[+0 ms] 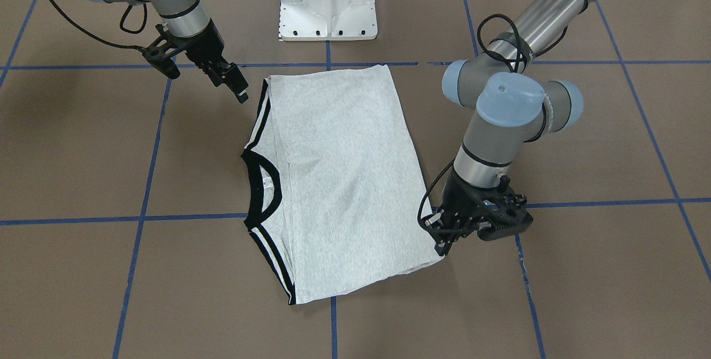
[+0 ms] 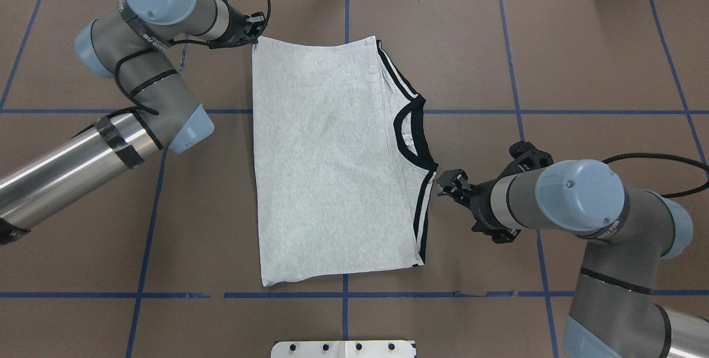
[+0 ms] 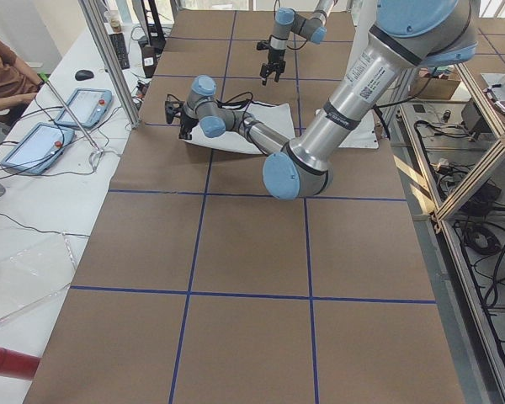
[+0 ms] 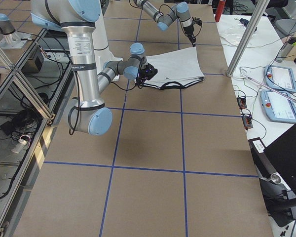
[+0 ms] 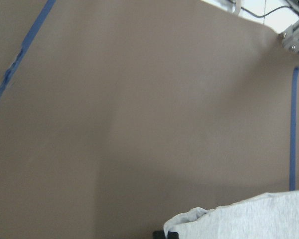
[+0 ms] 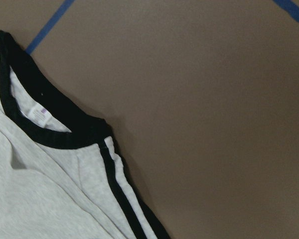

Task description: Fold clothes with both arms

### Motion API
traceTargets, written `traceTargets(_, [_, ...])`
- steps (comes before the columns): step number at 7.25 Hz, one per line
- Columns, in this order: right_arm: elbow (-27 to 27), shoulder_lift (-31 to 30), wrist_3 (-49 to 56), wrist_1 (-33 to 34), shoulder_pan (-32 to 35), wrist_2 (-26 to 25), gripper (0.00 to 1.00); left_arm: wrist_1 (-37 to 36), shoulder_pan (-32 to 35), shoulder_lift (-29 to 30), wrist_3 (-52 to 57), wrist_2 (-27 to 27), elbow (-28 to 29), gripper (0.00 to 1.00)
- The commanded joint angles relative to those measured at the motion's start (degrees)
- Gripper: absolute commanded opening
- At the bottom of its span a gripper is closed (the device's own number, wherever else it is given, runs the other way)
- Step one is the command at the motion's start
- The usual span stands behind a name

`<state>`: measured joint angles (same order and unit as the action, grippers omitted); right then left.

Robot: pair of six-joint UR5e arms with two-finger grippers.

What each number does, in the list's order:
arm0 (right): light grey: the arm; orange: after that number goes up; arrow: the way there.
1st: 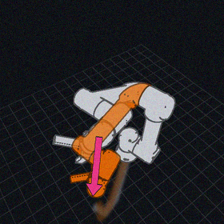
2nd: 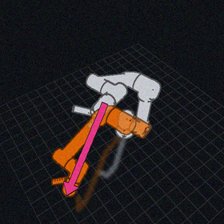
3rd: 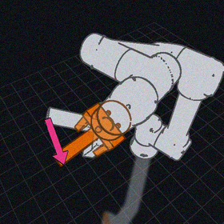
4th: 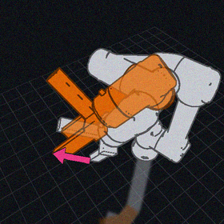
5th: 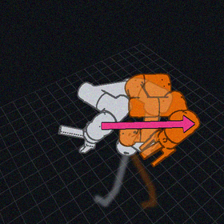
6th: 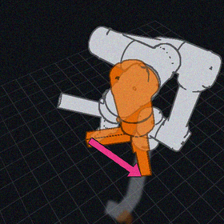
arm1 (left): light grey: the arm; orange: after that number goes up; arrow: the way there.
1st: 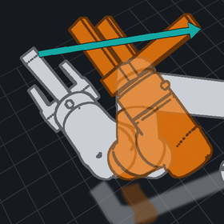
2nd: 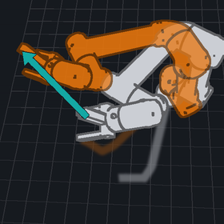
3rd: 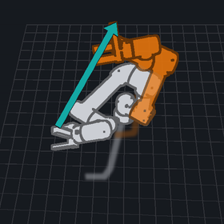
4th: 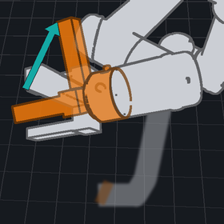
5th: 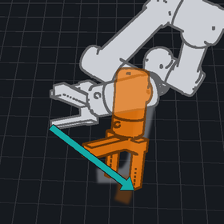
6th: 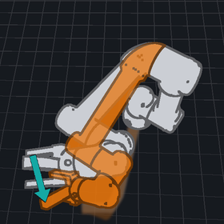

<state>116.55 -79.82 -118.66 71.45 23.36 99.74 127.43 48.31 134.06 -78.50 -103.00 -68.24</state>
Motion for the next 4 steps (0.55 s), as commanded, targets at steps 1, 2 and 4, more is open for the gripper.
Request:
traceTargets(1, [-0.44,0.19,-0.61,0.00,-7.58,-5.30,1.00,6.15,0.83,4.80,1.59,0.08,9.51,0.12])
traceTargets(2, [-2.36,1.58,-1.57,-0.08,-10.41,-9.87,1.00,6.08,1.00,4.63,1.59,-0.27,8.48,0.47])
traceTargets(4, [-5.62,4.84,-7.62,0.00,-12.54,-10.87,1.00,5.20,1.09,-2.45,1.07,-2.89,-3.34,0.49])
